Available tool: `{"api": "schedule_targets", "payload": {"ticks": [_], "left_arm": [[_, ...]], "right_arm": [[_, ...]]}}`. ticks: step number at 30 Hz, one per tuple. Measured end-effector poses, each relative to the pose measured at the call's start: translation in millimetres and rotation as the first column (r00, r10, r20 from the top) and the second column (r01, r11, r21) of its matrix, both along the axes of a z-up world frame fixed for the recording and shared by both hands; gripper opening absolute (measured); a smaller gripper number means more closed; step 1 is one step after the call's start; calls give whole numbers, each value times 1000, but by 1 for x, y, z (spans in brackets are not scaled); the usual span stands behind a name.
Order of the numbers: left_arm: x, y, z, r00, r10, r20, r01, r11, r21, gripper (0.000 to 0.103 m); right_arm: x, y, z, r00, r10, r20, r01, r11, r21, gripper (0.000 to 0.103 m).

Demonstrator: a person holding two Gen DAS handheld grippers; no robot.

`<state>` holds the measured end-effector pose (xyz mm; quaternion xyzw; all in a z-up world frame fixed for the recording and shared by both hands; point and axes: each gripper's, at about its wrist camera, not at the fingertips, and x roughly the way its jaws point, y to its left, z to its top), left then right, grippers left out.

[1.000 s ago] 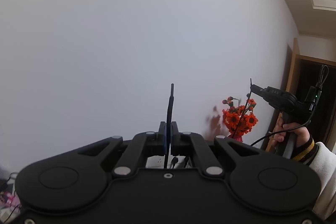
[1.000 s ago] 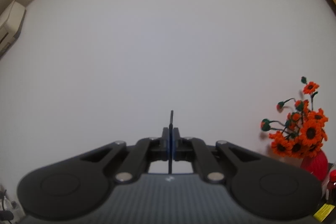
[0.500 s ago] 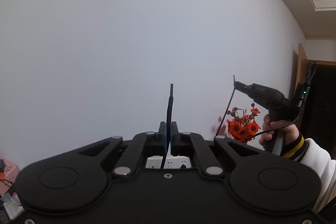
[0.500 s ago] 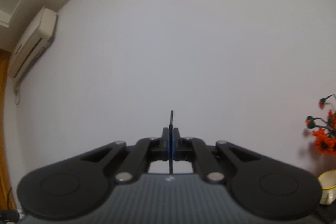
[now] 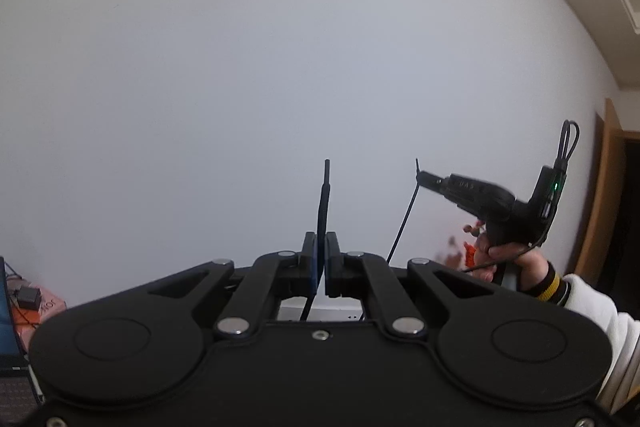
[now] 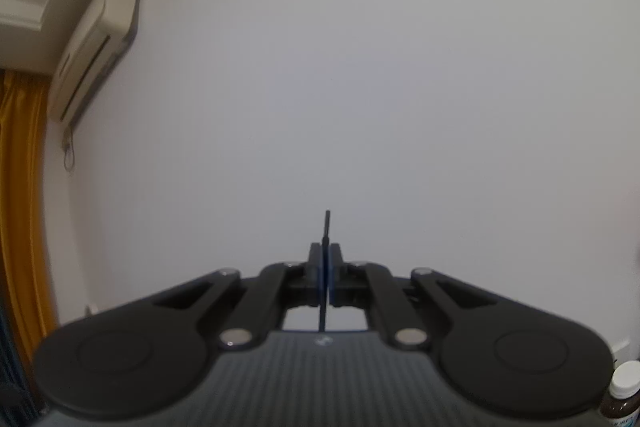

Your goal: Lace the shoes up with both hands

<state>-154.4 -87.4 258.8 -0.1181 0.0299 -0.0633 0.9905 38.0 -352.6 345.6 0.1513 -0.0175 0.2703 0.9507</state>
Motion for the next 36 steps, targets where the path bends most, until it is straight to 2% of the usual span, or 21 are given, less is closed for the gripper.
{"api": "schedule_targets", "payload": {"ticks": [8, 10, 12, 15, 21, 27, 31, 33, 34, 36], "left_arm": [[21, 11, 1, 996, 88, 25, -86, 994, -73, 2], [32, 20, -3, 994, 106, 4, -105, 991, -82, 2], [35, 50, -6, 993, 119, -19, -120, 989, -82, 2], [44, 69, -15, 991, 129, -45, -132, 988, -80, 2], [67, 82, -25, 987, 116, -111, -126, 989, -84, 2], [86, 85, -37, 978, 99, -183, -111, 992, -56, 3], [100, 82, -50, 962, 88, -257, -104, 994, -46, 3], [125, 80, -56, 952, 91, -291, -110, 993, -50, 3], [125, 86, -60, 946, 93, -310, -115, 992, -54, 3], [150, 97, -75, 930, 102, -353, -130, 990, -58, 3]], "right_arm": [[16, -5, -12, 1000, -22, 12, 23, 1000, -11, 3], [17, -2, -13, 1000, -18, 24, 19, 999, -37, 3], [17, 3, -18, 1000, -1, 20, 2, 998, -68, 3], [10, 4, -42, 1000, 16, -2, -16, 991, -134, 3], [3, 15, -85, 994, 18, -107, -44, 969, -242, 3], [5, 24, -108, 964, -1, -264, -84, 947, -309, 3], [2, 28, -121, 945, -22, -326, -92, 940, -329, 3], [1, 30, -127, 938, -30, -346, -96, 935, -340, 3], [0, 32, -130, 935, -32, -354, -98, 933, -345, 3], [2, 42, -131, 928, -34, -372, -108, 929, -354, 3]]}}
